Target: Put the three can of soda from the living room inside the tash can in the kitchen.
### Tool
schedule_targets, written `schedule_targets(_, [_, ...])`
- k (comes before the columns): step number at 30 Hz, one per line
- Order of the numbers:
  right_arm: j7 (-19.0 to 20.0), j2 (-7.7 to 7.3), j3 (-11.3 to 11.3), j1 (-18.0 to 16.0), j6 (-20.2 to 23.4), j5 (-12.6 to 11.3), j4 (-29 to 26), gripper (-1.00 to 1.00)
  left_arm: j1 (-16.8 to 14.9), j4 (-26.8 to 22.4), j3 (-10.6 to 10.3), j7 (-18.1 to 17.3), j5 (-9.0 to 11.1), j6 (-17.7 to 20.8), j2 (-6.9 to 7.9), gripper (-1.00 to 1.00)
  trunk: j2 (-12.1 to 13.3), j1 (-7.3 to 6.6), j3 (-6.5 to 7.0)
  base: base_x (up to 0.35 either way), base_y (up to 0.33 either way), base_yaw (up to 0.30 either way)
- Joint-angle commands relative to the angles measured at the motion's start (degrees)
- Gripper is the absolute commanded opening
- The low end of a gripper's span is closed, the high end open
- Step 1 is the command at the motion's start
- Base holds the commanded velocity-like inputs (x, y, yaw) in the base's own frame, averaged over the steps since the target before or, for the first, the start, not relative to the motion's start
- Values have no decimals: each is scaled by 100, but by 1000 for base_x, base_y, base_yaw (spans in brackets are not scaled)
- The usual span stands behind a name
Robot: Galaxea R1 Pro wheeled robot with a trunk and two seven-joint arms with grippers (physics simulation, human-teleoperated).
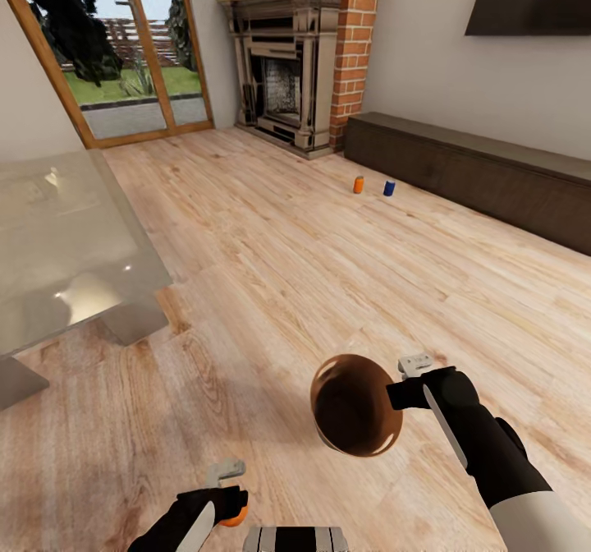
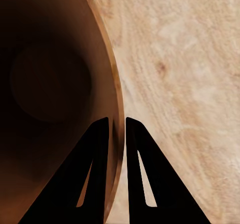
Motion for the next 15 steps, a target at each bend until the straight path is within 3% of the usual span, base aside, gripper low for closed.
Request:
schedule_targets(1, [32,1,-1,-3,7,-116,-3,-100,-1,0,0,0,0,0,0,100,-2,2,-27,0,0,0])
schedule_targets(8, [32,1,5,-3,7,-116,-3,-100,-18,-3,4,-1,1,-1,1,100,-12,20,-213,0,0,0])
schedule_targets(15, [32,9,8,-3,7,-116,-3,-100,-21,-31,8,0,0,-1,-12,100,-12,20,-244,0,0,0])
